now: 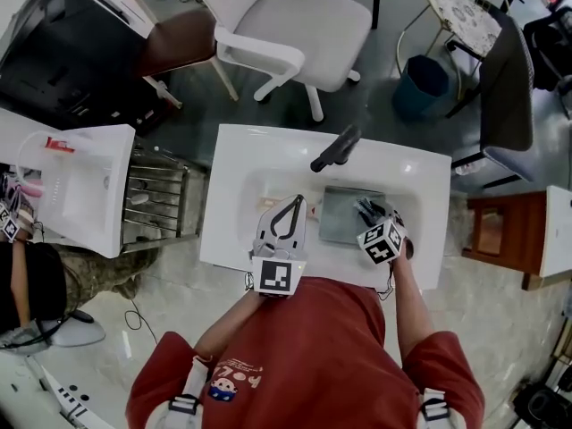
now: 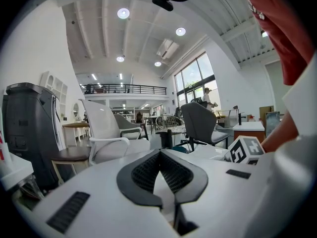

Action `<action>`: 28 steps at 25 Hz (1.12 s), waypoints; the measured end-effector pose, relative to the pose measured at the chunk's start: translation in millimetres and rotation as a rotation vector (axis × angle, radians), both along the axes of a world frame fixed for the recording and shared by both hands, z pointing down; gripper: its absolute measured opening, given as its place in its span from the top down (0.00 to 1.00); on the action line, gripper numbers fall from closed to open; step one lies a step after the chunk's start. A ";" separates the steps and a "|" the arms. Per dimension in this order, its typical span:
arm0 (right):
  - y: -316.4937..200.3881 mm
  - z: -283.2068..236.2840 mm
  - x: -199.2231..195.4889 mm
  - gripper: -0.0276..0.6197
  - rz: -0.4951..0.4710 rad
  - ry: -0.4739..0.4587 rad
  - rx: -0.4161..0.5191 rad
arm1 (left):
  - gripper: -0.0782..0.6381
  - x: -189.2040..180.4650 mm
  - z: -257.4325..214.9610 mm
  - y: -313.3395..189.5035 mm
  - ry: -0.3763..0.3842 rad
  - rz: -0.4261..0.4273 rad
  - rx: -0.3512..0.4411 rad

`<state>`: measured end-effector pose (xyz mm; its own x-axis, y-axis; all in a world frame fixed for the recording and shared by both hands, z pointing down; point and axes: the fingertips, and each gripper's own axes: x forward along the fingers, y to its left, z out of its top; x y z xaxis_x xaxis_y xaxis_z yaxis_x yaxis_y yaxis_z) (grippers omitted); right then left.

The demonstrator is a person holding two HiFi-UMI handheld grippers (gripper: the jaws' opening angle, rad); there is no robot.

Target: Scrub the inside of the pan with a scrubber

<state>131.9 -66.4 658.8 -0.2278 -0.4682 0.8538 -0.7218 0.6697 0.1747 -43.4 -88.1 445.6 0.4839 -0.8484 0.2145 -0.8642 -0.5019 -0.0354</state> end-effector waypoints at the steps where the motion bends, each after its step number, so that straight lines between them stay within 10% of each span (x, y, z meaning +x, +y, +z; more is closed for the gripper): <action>1: 1.4 -10.2 2.4 0.70 0.053 -0.039 0.019 | 0.87 -0.5 -0.5 -0.4 0.001 -0.001 -0.001; 10: -27.0 -142.4 14.1 0.70 0.287 -0.241 0.329 | 0.87 6.3 -28.6 -10.4 0.029 0.005 0.023; 28: -80.9 -376.7 23.5 0.70 0.355 -0.406 0.921 | 0.87 -11.7 -162.9 -61.9 0.118 -0.012 0.170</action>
